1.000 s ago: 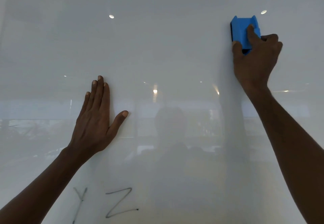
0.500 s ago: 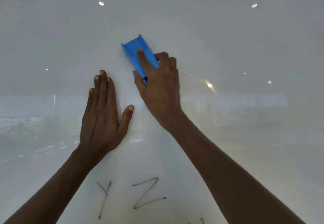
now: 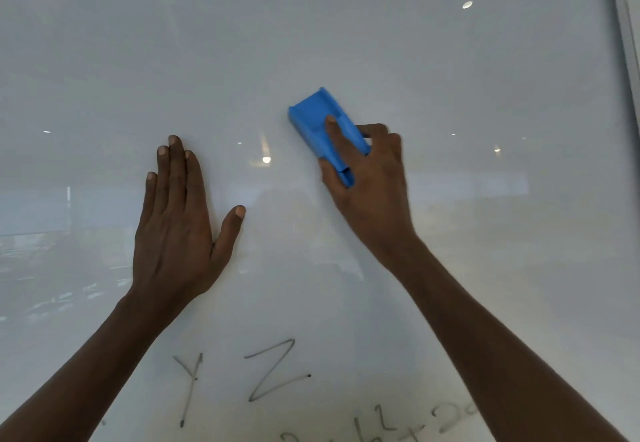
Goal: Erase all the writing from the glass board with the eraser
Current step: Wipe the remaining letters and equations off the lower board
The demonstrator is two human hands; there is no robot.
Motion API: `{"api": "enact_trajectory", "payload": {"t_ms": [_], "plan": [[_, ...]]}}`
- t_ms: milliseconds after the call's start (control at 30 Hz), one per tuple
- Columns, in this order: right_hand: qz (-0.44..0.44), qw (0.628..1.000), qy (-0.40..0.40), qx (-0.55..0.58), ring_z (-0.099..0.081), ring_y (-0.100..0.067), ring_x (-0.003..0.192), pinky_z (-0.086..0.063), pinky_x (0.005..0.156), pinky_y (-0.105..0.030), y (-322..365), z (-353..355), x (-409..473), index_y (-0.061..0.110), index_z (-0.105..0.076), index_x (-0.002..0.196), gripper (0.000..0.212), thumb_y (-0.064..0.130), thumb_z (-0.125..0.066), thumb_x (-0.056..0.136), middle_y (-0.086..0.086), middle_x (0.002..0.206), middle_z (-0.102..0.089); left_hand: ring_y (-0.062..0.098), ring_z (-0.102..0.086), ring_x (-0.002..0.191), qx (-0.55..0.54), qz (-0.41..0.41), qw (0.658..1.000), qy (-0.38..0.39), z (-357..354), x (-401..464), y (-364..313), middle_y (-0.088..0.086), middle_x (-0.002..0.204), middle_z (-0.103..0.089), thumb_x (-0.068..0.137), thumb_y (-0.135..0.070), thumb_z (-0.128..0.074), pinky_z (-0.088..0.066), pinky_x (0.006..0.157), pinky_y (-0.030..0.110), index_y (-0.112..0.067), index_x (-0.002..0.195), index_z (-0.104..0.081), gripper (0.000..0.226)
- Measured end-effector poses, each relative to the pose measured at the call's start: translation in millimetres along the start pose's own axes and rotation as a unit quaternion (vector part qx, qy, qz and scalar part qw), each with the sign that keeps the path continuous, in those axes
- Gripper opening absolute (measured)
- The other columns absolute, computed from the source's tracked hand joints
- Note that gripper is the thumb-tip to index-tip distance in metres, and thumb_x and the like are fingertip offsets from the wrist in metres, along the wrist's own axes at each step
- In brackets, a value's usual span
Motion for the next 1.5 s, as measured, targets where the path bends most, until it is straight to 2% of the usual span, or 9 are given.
{"api": "enact_trajectory", "payload": {"t_ms": [67, 167, 267, 533, 733, 1100, 1200, 1333, 1500], "plan": [[-0.029, 0.999, -0.015, -0.003, -0.042, -0.025, 0.109, -0.049, 0.090, -0.039, -31.4, 13.7, -2.6, 0.025, -0.046, 0.145, 0.054, 0.031, -0.062, 0.094, -0.013, 0.122, -0.048, 0.025, 0.007, 0.161, 0.003, -0.001, 1.000, 0.000, -0.1, -0.4, -0.7, 0.016, 0.173, 0.005, 0.102, -0.059, -0.029, 0.003, 0.129, 0.034, 0.002, 0.163, -0.004, 0.090], [-0.067, 0.997, -0.040, -0.030, -0.037, -0.017, 0.111, -0.037, 0.086, -0.021, -72.9, 34.4, -12.5, 0.029, -0.043, 0.147, 0.055, 0.035, -0.062, 0.095, -0.010, 0.124, -0.047, 0.025, 0.008, 0.161, 0.002, 0.000, 1.000, 0.002, -0.1, -0.6, -1.3, 0.016, 0.173, 0.005, 0.102, -0.059, -0.029, 0.004, 0.129, 0.034, 0.003, 0.163, -0.005, 0.090], [-0.108, 0.992, -0.053, -0.047, -0.039, -0.017, 0.114, -0.031, 0.083, -0.016, -101.4, 50.5, -24.6, 0.031, -0.043, 0.146, 0.056, 0.036, -0.062, 0.094, -0.010, 0.124, -0.047, 0.023, 0.009, 0.161, 0.002, 0.003, 1.000, -0.003, 0.4, -0.9, -0.7, 0.016, 0.173, 0.005, 0.102, -0.060, -0.030, 0.006, 0.128, 0.032, 0.002, 0.163, -0.005, 0.090], [-0.219, 0.969, -0.112, -0.032, -0.039, -0.023, 0.110, -0.034, 0.086, -0.025, -120.9, 62.3, -61.5, 0.031, -0.038, 0.148, 0.058, 0.036, -0.059, 0.094, -0.014, 0.119, -0.044, 0.023, 0.011, 0.161, 0.010, -0.001, 1.000, 0.019, -0.8, -2.6, 1.9, 0.012, 0.173, 0.011, 0.103, -0.056, -0.031, 0.007, 0.128, 0.029, -0.002, 0.164, 0.002, 0.088], [-0.263, 0.956, -0.132, -0.006, -0.042, -0.028, 0.112, -0.034, 0.088, -0.026, -109.5, 57.3, -66.8, 0.030, -0.041, 0.147, 0.057, 0.039, -0.058, 0.093, -0.018, 0.120, -0.043, 0.023, 0.011, 0.161, 0.015, -0.011, 0.999, 0.036, 6.6, -17.5, 21.6, 0.012, 0.173, 0.010, 0.103, -0.055, -0.029, 0.002, 0.130, 0.035, -0.001, 0.163, 0.001, 0.086], [-0.203, 0.974, -0.099, -0.009, -0.045, -0.030, 0.108, -0.038, 0.089, -0.026, 1.7, -3.1, -26.8, 0.020, -0.040, 0.149, 0.058, 0.036, -0.059, 0.096, -0.019, 0.115, -0.045, 0.023, 0.011, 0.161, 0.023, 0.008, 0.999, 0.037, 34.5, -30.6, 97.8, 0.011, 0.173, 0.010, 0.103, -0.056, -0.028, 0.002, 0.130, 0.036, 0.000, 0.163, 0.000, 0.086], [-0.168, 0.982, -0.085, -0.001, -0.045, -0.029, 0.106, -0.046, 0.092, -0.035, 36.5, -22.0, -7.0, 0.018, -0.040, 0.149, 0.059, 0.036, -0.059, 0.096, -0.019, 0.115, -0.046, 0.023, 0.008, 0.161, 0.014, -0.006, 0.999, 0.035, 35.5, -31.4, 102.5, 0.011, 0.173, 0.008, 0.104, -0.053, -0.029, 0.001, 0.130, 0.035, 0.000, 0.163, -0.002, 0.085], [-0.111, 0.992, -0.053, 0.020, -0.047, -0.034, 0.105, -0.048, 0.091, -0.047, 92.5, -51.8, 11.1, 0.015, -0.041, 0.148, 0.058, 0.036, -0.059, 0.096, -0.021, 0.115, -0.047, 0.023, 0.006, 0.162, -0.015, -0.017, 1.000, 0.019, 36.9, -32.5, 105.5, 0.011, 0.174, 0.005, 0.106, -0.048, -0.027, 0.002, 0.130, 0.031, -0.001, 0.164, -0.003, 0.078], [-0.038, 0.999, 0.008, 0.011, -0.048, -0.031, 0.102, -0.047, 0.086, -0.042, 168.8, -90.9, -7.2, 0.016, -0.044, 0.146, 0.057, 0.036, -0.059, 0.095, -0.018, 0.115, -0.050, 0.020, 0.005, 0.162, -0.047, -0.020, 0.999, 0.005, 37.8, -33.9, 108.4, 0.010, 0.174, 0.005, 0.106, -0.044, -0.026, 0.003, 0.130, 0.028, -0.003, 0.164, -0.002, 0.075]]}}
Point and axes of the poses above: each hand's wrist, its own x-axis towards the middle knuckle, its own z-axis out of the back of the hand, y = z × x, the point moved 8 cm from there along x, towards the middle knuckle
